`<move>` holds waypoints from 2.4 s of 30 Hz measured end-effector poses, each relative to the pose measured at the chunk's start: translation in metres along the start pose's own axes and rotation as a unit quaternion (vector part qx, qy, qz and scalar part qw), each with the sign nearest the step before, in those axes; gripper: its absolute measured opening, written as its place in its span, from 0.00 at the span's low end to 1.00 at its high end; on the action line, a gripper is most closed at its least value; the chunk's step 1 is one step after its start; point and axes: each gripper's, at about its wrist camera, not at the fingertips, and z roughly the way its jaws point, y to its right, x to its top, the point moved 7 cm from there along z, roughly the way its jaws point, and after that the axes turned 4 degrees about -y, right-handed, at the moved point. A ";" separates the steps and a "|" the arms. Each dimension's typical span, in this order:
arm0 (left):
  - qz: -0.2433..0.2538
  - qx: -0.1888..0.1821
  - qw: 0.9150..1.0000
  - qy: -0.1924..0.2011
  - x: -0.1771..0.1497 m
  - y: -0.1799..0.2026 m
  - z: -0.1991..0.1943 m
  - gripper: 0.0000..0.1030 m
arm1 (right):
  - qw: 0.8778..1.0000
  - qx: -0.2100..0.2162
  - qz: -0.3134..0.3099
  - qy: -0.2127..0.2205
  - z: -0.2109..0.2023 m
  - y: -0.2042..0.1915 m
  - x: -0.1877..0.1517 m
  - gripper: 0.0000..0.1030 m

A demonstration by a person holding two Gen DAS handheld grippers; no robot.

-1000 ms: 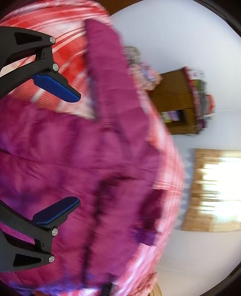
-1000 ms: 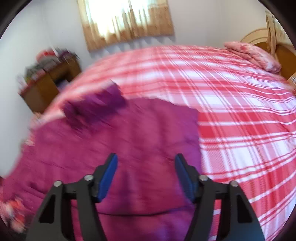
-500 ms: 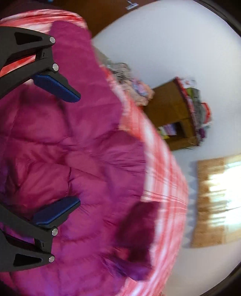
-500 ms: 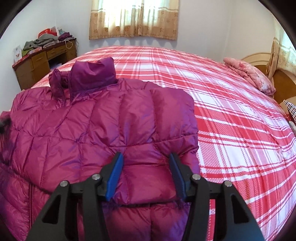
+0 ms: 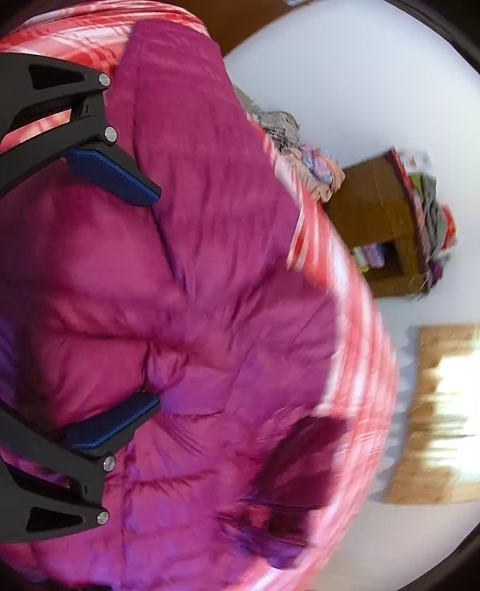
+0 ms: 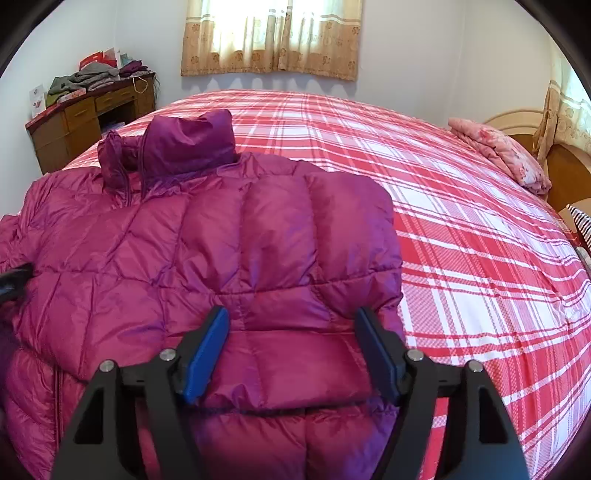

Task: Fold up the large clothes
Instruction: 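Grasp the cuff of the other sleeve with the left tool, then fold the held sleeve over the jacket body and open the left tool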

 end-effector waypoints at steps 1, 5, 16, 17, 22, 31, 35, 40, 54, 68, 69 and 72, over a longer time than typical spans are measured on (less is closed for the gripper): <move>-0.016 -0.009 1.000 0.017 0.001 -0.010 -0.013 0.99 | 1.000 0.001 0.000 0.001 0.000 0.000 0.000 0.74; -0.068 0.023 0.995 0.074 0.012 -0.084 -0.056 0.99 | 1.000 0.003 0.002 0.001 0.001 0.000 0.001 0.78; -0.200 0.170 0.963 0.060 0.001 -0.311 -0.049 0.99 | 1.000 -0.001 0.003 0.006 0.000 0.001 0.001 0.81; -0.208 0.181 0.960 0.053 -0.003 -0.322 -0.045 0.99 | 1.000 -0.002 0.003 0.006 0.001 0.001 0.001 0.81; -0.271 0.155 0.950 0.012 -0.027 -0.354 -0.019 0.99 | 1.000 -0.011 -0.002 0.006 0.002 0.000 0.001 0.82; -0.272 0.103 0.957 -0.012 -0.039 -0.334 0.002 0.46 | 0.999 -0.025 0.002 0.027 -0.005 0.003 0.002 0.82; -0.244 0.108 0.964 0.003 -0.029 -0.323 -0.005 0.24 | 0.998 -0.029 0.012 0.046 -0.011 0.008 0.003 0.82; -0.207 0.099 0.972 0.056 0.001 -0.293 -0.035 0.19 | 0.998 -0.025 0.021 0.054 -0.012 0.012 0.005 0.88; 0.050 -0.104 0.968 0.224 0.075 -0.009 -0.160 0.14 | 0.997 0.004 0.055 0.053 -0.009 0.023 0.004 0.88; 0.103 -0.102 0.978 0.148 0.022 0.074 -0.118 0.14 | 0.996 0.021 0.067 0.047 -0.007 0.025 0.002 0.91; 0.085 -0.088 0.983 0.137 0.027 0.050 -0.107 0.18 | 0.996 0.021 0.067 0.046 -0.007 0.026 0.002 0.91; 0.034 -0.015 0.994 0.100 0.044 -0.017 -0.072 0.77 | 0.996 0.022 0.066 0.046 -0.007 0.025 0.003 0.91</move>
